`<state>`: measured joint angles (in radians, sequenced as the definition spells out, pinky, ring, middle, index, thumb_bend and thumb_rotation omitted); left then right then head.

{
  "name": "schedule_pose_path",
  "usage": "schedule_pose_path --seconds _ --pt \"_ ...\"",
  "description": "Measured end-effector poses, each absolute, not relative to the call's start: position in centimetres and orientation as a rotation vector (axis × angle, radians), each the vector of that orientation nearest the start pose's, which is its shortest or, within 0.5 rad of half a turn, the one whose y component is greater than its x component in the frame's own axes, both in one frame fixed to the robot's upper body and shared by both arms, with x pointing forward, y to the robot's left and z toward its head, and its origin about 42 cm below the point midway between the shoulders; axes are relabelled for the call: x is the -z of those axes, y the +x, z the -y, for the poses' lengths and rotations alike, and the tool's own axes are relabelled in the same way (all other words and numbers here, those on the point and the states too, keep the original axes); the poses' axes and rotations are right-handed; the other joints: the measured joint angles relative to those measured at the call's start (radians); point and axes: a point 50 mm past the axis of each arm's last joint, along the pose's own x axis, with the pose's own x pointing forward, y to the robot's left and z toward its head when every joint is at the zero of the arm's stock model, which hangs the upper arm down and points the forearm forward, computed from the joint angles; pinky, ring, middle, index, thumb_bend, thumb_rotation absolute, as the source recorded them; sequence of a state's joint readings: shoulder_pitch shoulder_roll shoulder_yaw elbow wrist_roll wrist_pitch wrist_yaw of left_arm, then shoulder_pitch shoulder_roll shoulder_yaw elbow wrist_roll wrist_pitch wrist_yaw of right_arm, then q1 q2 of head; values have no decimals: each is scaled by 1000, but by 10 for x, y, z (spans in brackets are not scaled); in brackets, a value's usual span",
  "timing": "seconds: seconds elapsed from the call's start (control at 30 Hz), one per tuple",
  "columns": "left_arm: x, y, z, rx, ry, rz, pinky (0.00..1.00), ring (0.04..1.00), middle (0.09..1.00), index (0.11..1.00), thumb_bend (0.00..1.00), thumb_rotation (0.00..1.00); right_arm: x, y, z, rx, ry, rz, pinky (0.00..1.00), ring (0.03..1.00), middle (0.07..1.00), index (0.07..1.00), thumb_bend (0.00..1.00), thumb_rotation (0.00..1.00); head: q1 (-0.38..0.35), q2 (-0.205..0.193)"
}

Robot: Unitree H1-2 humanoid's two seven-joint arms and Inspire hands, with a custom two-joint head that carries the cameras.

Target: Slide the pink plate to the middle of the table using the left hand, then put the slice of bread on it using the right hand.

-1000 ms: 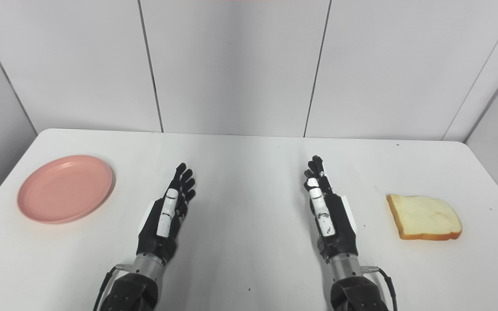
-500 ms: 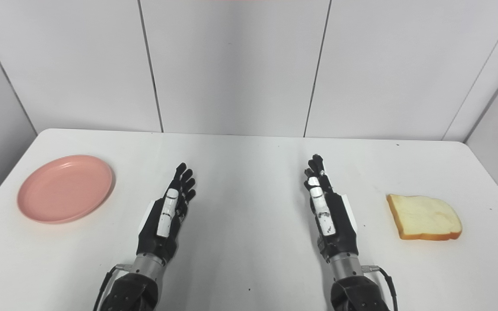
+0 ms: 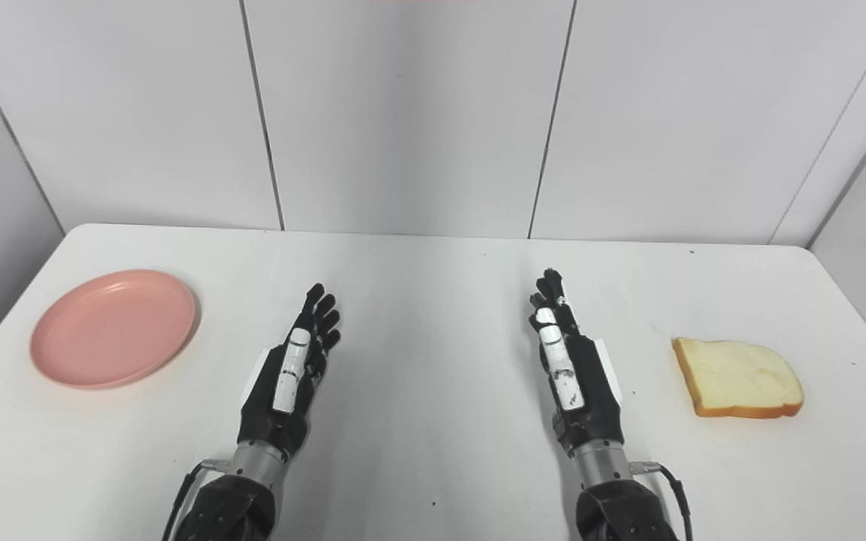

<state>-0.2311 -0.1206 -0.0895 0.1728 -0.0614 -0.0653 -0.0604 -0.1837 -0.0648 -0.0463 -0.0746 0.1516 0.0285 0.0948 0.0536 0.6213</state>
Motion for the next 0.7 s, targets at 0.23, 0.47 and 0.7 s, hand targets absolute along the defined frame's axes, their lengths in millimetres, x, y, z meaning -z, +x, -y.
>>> schedule_pose_path --seconds 0.23,0.47,0.7 --pt "-126 350 -117 226 -157 110 1000 1000 1000 984 667 973 -170 338 225 -110 80 227 1000 1000 1000 1000 670 899 66 -17" --pt "-125 351 -114 200 -161 101 1000 1000 1000 974 669 957 -167 339 237 -94 74 214 1000 1000 1000 1000 647 902 195 -57" --pt "-141 367 -117 157 -214 141 1000 1000 1000 985 678 960 -156 340 254 -94 90 184 1000 1000 1000 1000 614 905 319 -112"
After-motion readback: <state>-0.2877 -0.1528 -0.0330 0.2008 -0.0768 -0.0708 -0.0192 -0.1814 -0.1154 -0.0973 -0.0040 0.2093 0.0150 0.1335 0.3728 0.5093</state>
